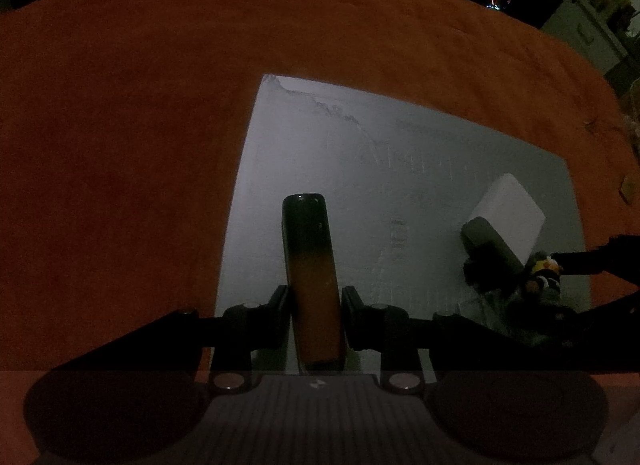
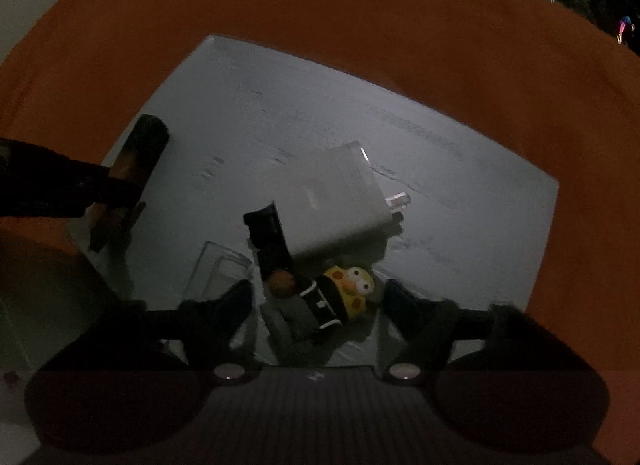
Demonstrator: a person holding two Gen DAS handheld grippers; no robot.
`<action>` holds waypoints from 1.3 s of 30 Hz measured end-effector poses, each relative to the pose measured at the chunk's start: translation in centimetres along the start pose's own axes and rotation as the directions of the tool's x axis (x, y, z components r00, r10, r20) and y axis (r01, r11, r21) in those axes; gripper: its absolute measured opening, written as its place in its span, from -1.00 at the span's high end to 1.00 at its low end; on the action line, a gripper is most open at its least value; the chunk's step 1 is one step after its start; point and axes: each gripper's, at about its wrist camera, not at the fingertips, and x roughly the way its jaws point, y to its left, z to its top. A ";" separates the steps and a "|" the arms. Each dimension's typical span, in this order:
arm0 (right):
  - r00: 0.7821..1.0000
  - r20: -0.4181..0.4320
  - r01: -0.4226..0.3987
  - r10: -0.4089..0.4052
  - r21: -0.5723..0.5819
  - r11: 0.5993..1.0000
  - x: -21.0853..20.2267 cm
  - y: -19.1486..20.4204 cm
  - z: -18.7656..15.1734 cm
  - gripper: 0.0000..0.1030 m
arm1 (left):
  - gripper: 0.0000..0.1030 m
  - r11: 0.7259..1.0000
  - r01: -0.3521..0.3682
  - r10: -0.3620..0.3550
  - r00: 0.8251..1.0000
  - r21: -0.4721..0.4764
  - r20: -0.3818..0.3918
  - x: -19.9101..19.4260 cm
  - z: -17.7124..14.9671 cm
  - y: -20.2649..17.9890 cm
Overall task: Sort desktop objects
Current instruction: 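Grasp the cartoon figurine with the right tool while the left tool holds the tube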
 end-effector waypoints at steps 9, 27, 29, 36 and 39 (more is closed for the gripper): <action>1.000 -0.004 0.019 -0.019 -0.030 0.999 0.0 0.5 0.2 -0.26 | 0.56 1.000 0.004 -0.004 1.000 0.001 0.013 -0.3 -0.4 0.3; 0.994 0.094 0.058 -0.057 -0.004 0.998 -5.4 0.5 -1.5 -0.26 | 0.59 0.998 0.057 -0.058 0.996 0.023 0.073 -3.3 -0.1 0.4; 0.993 0.108 0.048 -0.051 0.026 0.999 -5.9 0.6 -1.8 -0.26 | 0.60 0.997 0.068 -0.070 0.994 0.025 0.085 -4.0 -0.1 0.6; 0.990 0.115 0.075 -0.083 0.077 0.994 -6.0 0.8 -2.2 -0.26 | 0.60 0.998 0.047 -0.051 0.995 0.053 0.086 -4.3 -0.2 0.3; 0.990 0.094 0.097 -0.104 0.078 0.992 -5.3 0.8 -2.3 -0.26 | 0.60 0.998 0.027 -0.030 0.998 0.060 0.062 -3.5 -0.4 0.0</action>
